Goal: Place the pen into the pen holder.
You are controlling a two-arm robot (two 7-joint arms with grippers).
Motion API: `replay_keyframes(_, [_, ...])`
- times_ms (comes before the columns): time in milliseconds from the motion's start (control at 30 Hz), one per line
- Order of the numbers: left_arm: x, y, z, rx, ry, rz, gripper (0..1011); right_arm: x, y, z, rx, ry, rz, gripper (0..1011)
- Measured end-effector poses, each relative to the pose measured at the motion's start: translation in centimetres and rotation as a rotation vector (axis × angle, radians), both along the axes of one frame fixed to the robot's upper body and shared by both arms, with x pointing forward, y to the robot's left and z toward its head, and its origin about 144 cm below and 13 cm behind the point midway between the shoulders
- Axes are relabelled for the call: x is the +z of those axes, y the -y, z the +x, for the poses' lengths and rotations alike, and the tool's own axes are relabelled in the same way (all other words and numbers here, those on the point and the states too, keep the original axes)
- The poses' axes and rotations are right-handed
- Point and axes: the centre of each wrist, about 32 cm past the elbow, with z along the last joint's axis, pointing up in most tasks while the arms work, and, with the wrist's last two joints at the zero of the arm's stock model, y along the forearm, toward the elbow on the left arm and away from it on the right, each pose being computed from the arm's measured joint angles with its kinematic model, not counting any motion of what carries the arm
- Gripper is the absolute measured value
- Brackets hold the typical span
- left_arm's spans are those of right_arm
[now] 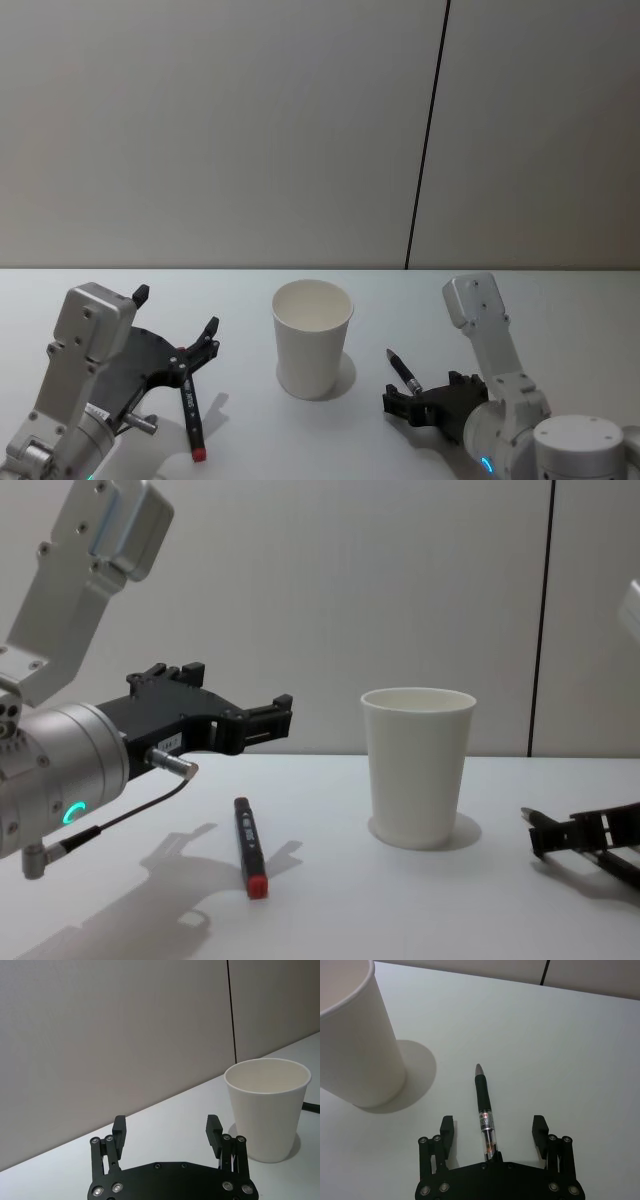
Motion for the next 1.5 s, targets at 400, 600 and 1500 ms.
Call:
replay_keyframes(400, [0.00, 0.00, 0.00, 0.000, 0.000, 0.000, 1003, -0.04, -0.06, 0.00, -0.001, 0.001, -0.001, 688])
replay_keyframes(600, [0.00, 0.00, 0.00, 0.000, 0.000, 0.000, 1003, -0.07, -0.07, 0.01, -0.002, 0.000, -0.002, 534])
replay_keyframes(1500, [0.00, 0.00, 0.00, 0.000, 0.000, 0.000, 1003, -0.07, -0.04, 0.03, -0.003, 0.003, 0.000, 134])
